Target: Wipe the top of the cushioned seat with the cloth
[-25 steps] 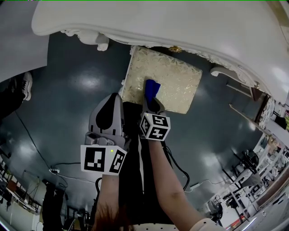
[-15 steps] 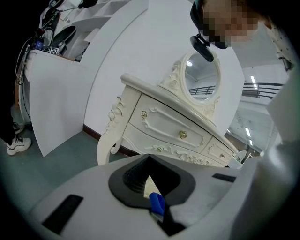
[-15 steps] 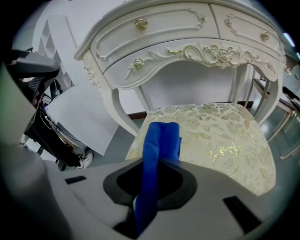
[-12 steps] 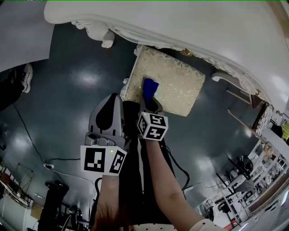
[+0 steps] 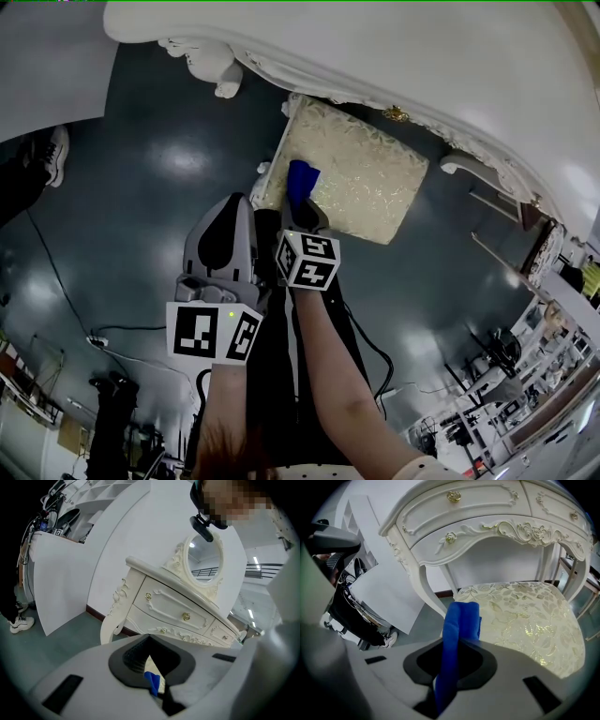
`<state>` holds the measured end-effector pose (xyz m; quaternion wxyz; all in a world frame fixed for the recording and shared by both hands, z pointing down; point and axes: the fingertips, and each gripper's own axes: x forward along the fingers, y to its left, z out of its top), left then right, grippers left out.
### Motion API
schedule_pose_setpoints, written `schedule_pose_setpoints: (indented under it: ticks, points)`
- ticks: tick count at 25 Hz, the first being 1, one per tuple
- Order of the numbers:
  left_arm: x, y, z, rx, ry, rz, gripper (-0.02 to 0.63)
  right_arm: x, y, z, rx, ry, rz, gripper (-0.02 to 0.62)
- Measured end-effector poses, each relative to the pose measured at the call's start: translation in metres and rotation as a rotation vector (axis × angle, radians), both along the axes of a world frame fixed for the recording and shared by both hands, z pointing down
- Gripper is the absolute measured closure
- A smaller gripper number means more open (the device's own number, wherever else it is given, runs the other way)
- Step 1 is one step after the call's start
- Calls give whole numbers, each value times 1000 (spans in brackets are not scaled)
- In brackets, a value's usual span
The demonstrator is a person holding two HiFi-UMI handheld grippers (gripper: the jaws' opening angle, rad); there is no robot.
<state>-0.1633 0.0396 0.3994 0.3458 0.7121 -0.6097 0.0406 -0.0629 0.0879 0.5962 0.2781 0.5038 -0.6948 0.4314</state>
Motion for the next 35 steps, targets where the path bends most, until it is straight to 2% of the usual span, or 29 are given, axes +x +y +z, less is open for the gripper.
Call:
schedule_pose_setpoints:
  ticks: [16, 25, 35]
  points:
    - [-11, 6, 2, 1, -13, -15, 607, -34, -2, 1, 2, -49, -44, 534]
    - [-26, 11, 3, -4, -25, -43, 608, -61, -1, 8, -13, -83, -128, 534]
    - [-44, 19, 6, -15, -30, -87, 607, -73, -3, 17, -21, -57, -171, 534]
